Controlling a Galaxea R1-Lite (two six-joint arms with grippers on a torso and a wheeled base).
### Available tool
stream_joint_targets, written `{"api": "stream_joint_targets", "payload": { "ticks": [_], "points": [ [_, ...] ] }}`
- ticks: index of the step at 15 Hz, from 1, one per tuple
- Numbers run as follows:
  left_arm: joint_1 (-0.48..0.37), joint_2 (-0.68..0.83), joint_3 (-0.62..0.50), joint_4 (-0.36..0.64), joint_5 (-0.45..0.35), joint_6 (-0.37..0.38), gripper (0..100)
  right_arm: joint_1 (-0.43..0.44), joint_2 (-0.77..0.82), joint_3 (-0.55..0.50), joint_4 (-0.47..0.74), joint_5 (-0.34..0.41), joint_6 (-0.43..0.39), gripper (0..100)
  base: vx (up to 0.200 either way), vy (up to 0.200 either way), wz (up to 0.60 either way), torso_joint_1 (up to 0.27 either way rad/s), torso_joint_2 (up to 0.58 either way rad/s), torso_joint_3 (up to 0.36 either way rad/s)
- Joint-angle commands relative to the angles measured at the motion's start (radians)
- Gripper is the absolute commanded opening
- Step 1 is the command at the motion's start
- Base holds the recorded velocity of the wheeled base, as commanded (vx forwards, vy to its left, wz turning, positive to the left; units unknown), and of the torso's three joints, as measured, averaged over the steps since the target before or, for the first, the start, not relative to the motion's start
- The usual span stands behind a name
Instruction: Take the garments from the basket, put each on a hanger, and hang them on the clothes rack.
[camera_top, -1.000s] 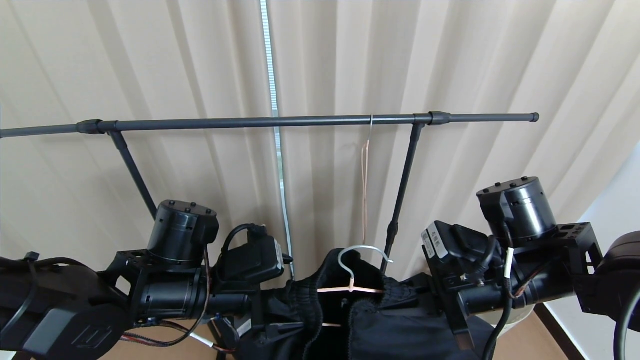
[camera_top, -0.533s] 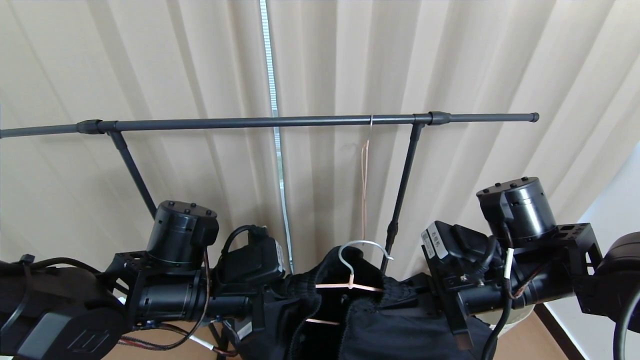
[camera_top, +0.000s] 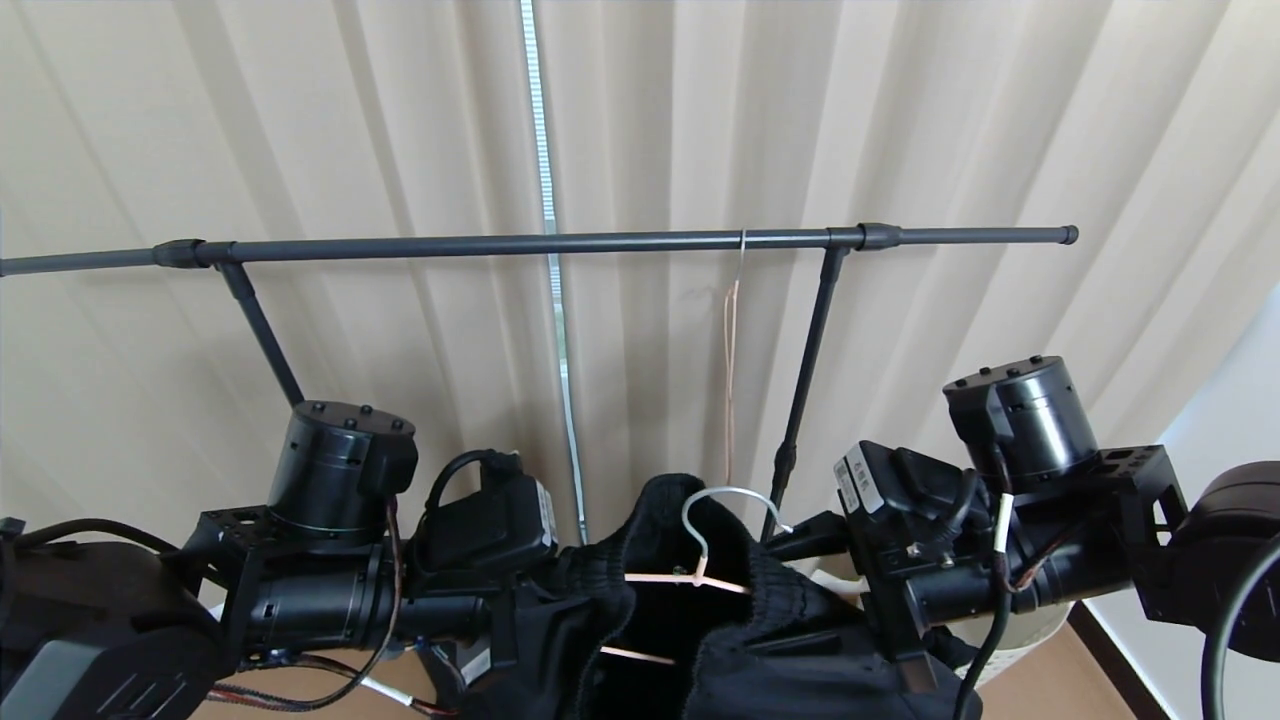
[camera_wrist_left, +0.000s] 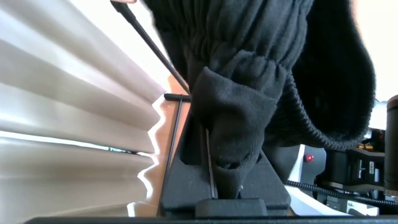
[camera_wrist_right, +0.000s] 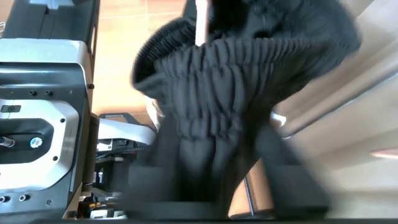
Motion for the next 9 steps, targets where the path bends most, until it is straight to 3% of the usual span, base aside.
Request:
{"api": "stream_joint_targets", "payload": {
  "ticks": [1, 9],
  "points": [
    [0.006, -0.016, 0.006, -0.001, 0.001, 0.0, 0, -0.023, 0.004, 0.004, -0.005, 0.004, -0.008, 100, 0.0, 0.0, 0.0, 0.0, 0.0, 0.0],
    [0.082, -0.091, 0.051, -0.003, 0.006, -0.031, 0, -0.076, -0.001, 0.022, -0.023, 0.071, -0.086, 100, 0.0, 0.0, 0.0, 0.0, 0.0, 0.0]
  ]
}}
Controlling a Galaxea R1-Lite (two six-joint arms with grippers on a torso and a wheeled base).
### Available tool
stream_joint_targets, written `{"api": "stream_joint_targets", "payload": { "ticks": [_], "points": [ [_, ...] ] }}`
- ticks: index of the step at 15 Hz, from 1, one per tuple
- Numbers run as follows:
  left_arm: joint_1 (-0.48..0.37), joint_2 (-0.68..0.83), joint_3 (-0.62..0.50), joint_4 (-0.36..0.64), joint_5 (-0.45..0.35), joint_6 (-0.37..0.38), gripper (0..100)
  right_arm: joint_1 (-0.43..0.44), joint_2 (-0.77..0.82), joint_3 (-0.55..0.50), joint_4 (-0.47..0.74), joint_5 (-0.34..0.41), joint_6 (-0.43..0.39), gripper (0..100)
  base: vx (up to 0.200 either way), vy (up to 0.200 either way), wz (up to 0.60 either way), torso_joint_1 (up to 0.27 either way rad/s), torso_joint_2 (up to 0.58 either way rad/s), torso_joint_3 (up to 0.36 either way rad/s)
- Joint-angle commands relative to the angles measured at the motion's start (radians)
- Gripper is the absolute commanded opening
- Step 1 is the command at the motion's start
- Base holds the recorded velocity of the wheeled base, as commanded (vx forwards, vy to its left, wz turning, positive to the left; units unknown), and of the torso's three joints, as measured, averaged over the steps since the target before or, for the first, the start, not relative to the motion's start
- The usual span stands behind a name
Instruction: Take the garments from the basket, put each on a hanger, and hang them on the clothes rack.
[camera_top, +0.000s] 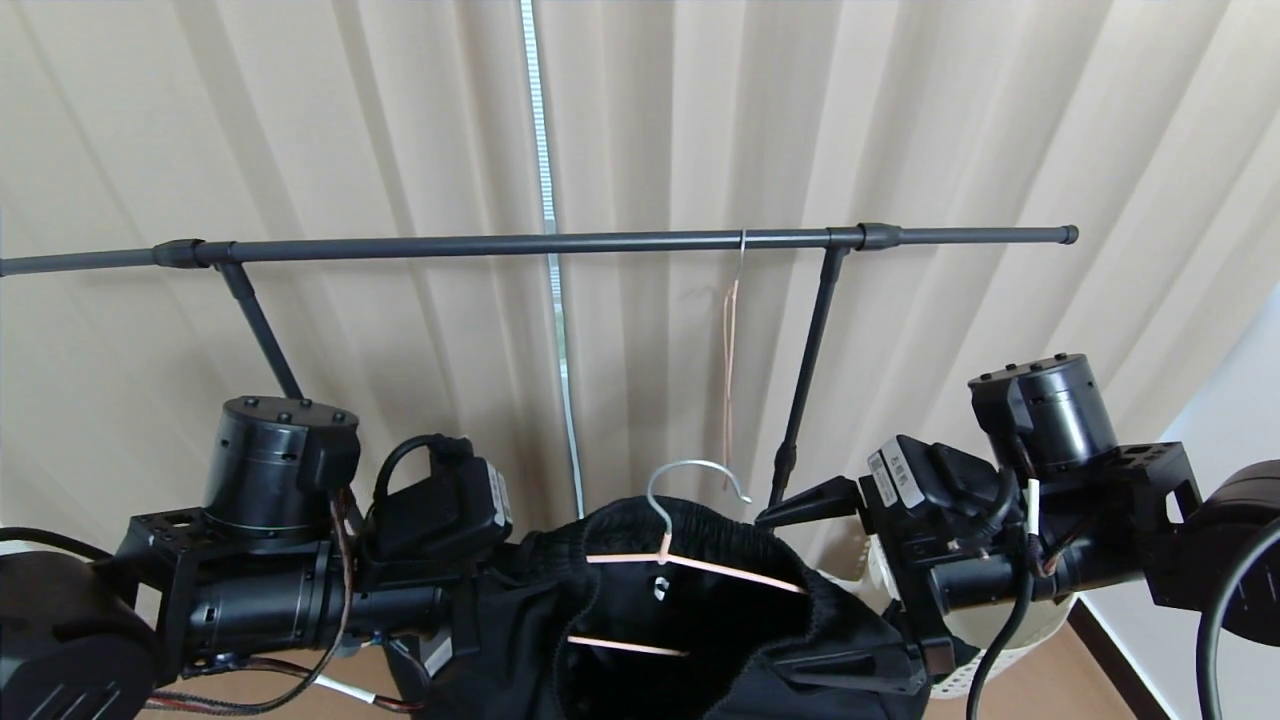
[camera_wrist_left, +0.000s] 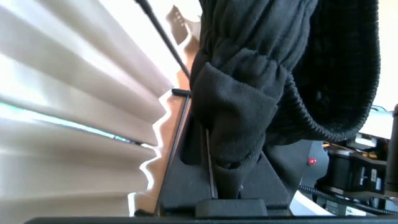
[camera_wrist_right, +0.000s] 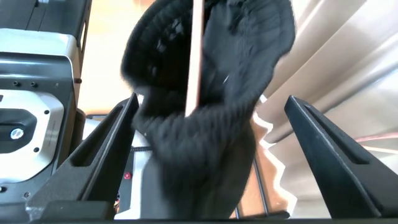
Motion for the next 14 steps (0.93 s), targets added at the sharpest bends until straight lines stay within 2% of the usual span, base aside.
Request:
{"api": "stream_joint_targets", "payload": {
  "ticks": [1, 4, 9, 11, 14],
  "points": [
    [0.028, -0.029, 0.015, -0.002, 0.0, 0.0, 0, -0.001, -0.002, 0.005, -0.001, 0.002, -0.001, 100, 0.0, 0.0, 0.0, 0.0, 0.0, 0.0],
    [0.066, -0.063, 0.025, 0.0, 0.006, -0.005, 0, -0.001, -0.002, 0.006, -0.001, 0.002, -0.001, 100, 0.0, 0.0, 0.0, 0.0, 0.0, 0.0],
    [0.078, -0.147, 0.041, 0.0, 0.077, -0.161, 0, -0.043, 0.024, -0.02, -0.006, 0.064, 0.007, 100, 0.0, 0.0, 0.0, 0.0, 0.0, 0.0],
    [0.083, -0.173, 0.048, 0.0, 0.077, -0.203, 0, -0.08, 0.03, -0.037, -0.006, 0.081, 0.009, 100, 0.0, 0.0, 0.0, 0.0, 0.0, 0.0],
    [0.083, -0.19, 0.064, 0.0, 0.077, -0.224, 0, -0.129, 0.056, -0.058, -0.006, 0.136, 0.015, 100, 0.0, 0.0, 0.0, 0.0, 0.0, 0.0]
  ]
}}
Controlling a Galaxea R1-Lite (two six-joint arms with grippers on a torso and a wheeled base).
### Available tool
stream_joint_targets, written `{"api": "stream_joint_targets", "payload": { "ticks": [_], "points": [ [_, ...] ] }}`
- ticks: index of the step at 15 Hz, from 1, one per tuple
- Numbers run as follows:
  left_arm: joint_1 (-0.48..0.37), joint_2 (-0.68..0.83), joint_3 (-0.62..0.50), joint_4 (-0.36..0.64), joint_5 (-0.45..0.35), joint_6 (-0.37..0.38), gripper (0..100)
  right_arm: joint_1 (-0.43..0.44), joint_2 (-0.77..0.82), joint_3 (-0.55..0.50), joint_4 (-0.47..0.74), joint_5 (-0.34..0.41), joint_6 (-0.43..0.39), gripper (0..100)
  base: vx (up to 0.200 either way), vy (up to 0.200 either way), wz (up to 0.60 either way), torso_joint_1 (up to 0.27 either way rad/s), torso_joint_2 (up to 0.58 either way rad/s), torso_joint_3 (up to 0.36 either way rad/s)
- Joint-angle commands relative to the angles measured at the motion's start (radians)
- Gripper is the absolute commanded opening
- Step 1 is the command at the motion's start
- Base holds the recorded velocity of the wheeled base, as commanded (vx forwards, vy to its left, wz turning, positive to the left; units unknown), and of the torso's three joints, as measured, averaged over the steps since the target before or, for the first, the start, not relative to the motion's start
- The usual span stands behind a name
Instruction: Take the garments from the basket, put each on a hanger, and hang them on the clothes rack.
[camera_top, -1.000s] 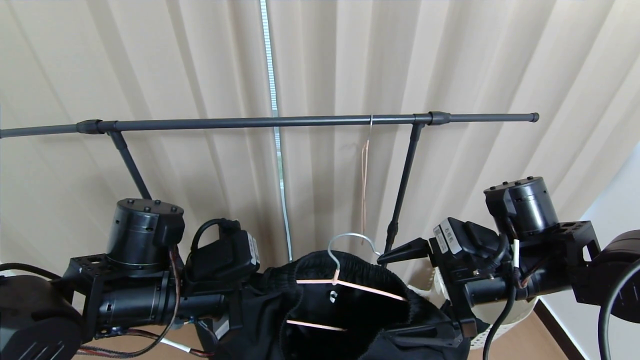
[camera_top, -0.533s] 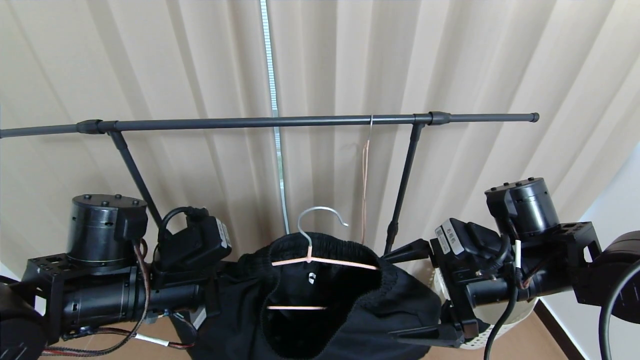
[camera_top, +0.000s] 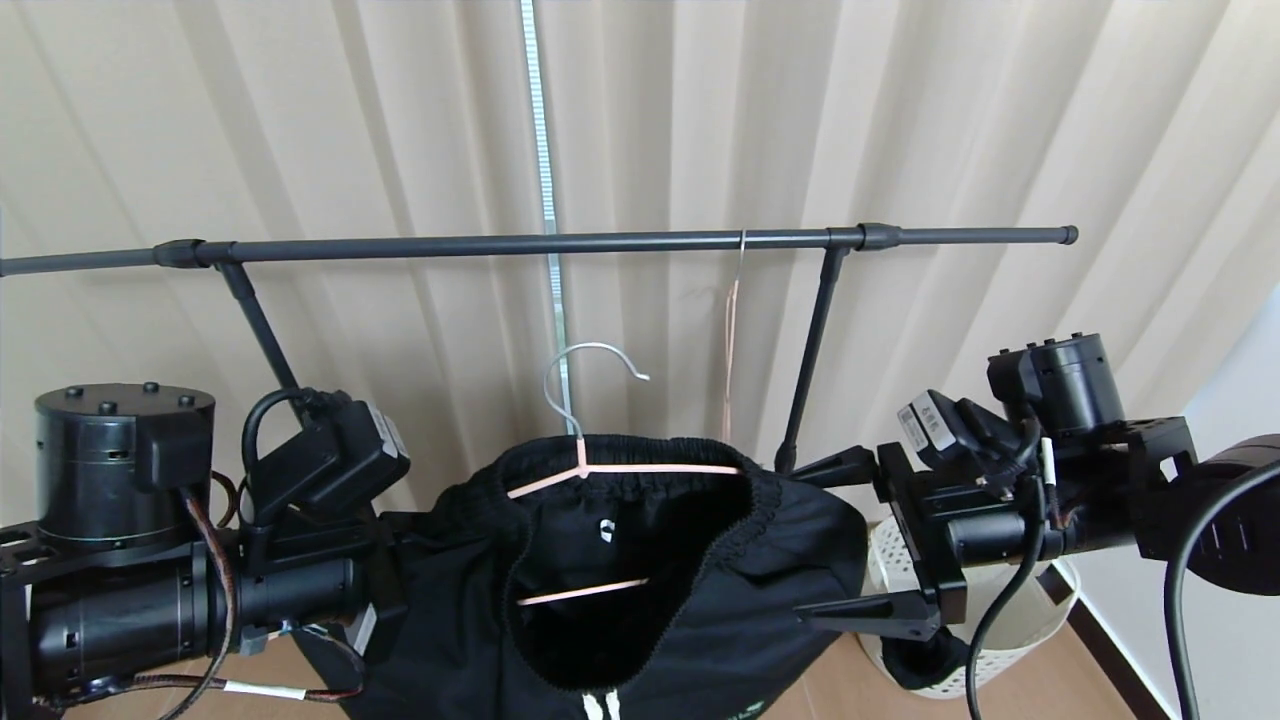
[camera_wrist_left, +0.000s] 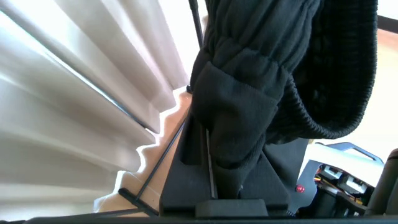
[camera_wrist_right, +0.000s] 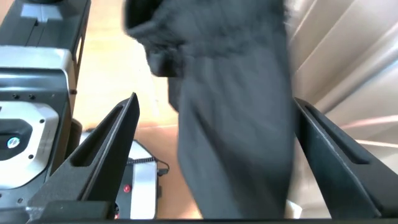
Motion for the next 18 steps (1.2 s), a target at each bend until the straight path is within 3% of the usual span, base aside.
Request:
{"api": "stream_joint_targets", "payload": {
  "ticks": [1, 5, 10, 17, 18],
  "points": [
    [0.0, -0.025, 0.012, 0.0, 0.0, -0.004, 0, -0.027, 0.016, -0.009, 0.0, 0.005, 0.0, 100, 0.0, 0.0, 0.0, 0.0, 0.0, 0.0],
    [0.016, -0.066, 0.013, 0.0, 0.001, -0.05, 0, -0.086, 0.075, -0.014, -0.022, 0.08, -0.037, 100, 0.0, 0.0, 0.0, 0.0, 0.0, 0.0],
    [0.017, -0.103, 0.013, 0.0, 0.003, -0.099, 0, -0.082, 0.148, -0.014, -0.034, 0.069, -0.072, 100, 0.0, 0.0, 0.0, 0.0, 0.0, 0.0],
    [0.017, -0.111, 0.012, 0.0, 0.003, -0.11, 0, -0.082, 0.219, -0.015, -0.091, 0.025, -0.072, 100, 0.0, 0.0, 0.0, 0.0, 0.0, 0.0],
    [0.017, -0.111, 0.012, 0.0, 0.003, -0.118, 0, -0.082, 0.222, -0.014, -0.103, 0.025, -0.07, 0, 0.0, 0.0, 0.0, 0.0, 0.0, 0.0]
  ]
}}
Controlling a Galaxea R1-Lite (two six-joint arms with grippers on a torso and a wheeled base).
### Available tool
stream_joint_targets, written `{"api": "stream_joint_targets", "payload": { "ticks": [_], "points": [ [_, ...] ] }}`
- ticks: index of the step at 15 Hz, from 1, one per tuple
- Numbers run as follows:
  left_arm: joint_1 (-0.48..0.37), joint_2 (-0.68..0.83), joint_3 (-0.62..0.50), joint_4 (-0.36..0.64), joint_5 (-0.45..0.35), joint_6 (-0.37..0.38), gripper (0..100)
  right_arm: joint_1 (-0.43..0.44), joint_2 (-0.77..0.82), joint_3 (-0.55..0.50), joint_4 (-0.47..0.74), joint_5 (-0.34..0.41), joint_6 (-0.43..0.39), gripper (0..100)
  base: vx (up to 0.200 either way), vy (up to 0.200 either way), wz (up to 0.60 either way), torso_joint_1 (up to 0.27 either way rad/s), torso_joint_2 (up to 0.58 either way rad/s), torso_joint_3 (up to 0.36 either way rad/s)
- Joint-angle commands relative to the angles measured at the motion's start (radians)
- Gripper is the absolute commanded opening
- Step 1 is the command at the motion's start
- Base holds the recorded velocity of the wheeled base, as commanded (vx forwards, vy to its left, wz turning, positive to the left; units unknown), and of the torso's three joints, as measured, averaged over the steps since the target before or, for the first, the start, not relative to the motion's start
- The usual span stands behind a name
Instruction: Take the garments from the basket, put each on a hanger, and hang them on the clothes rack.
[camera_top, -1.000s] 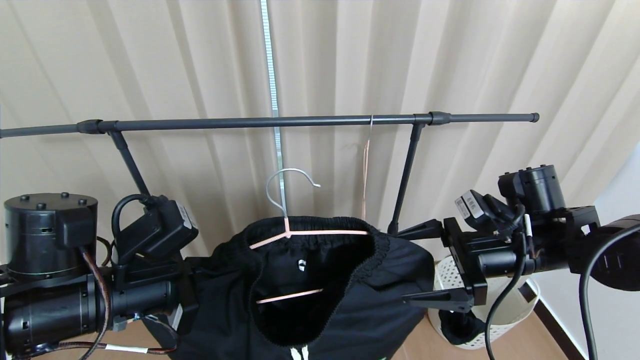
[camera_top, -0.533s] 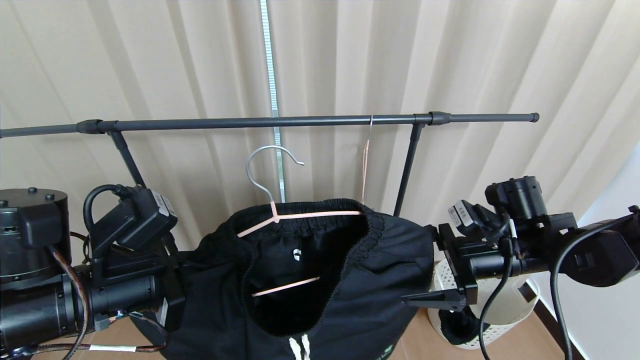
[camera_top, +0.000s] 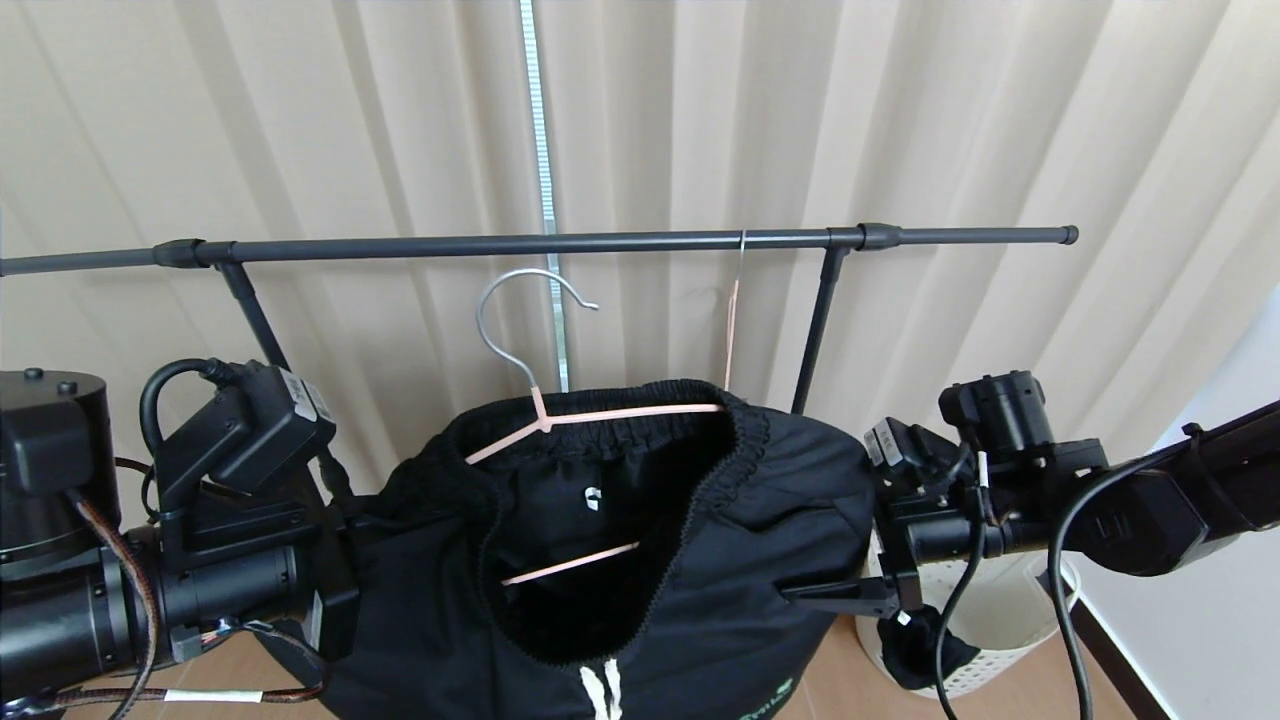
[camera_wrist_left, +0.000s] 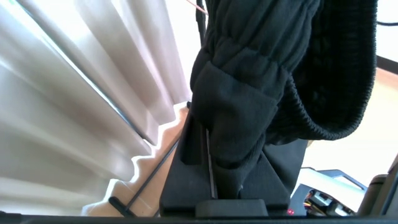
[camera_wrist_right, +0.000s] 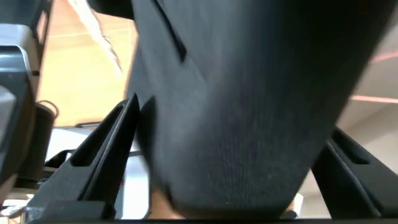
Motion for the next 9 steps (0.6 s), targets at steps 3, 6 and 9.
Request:
{"api": "stream_joint_targets", "payload": {
  "ticks": [3, 6, 9],
  "points": [
    [0.0, -0.002, 0.013, 0.0, 0.0, -0.021, 0, -0.007, 0.024, -0.005, -0.009, -0.054, 0.0, 0, 0.0, 0.0, 0.0, 0.0, 0.0, 0.0],
    [0.018, -0.022, 0.022, 0.0, 0.001, -0.022, 0, -0.035, 0.021, -0.005, -0.023, -0.057, -0.001, 0, 0.0, 0.0, 0.0, 0.0, 0.0, 0.0],
    [0.047, -0.054, 0.031, 0.003, 0.0, -0.032, 0, -0.05, 0.019, -0.015, -0.021, -0.057, -0.001, 0, 0.0, 0.0, 0.0, 0.0, 0.0, 0.0]
  ]
}}
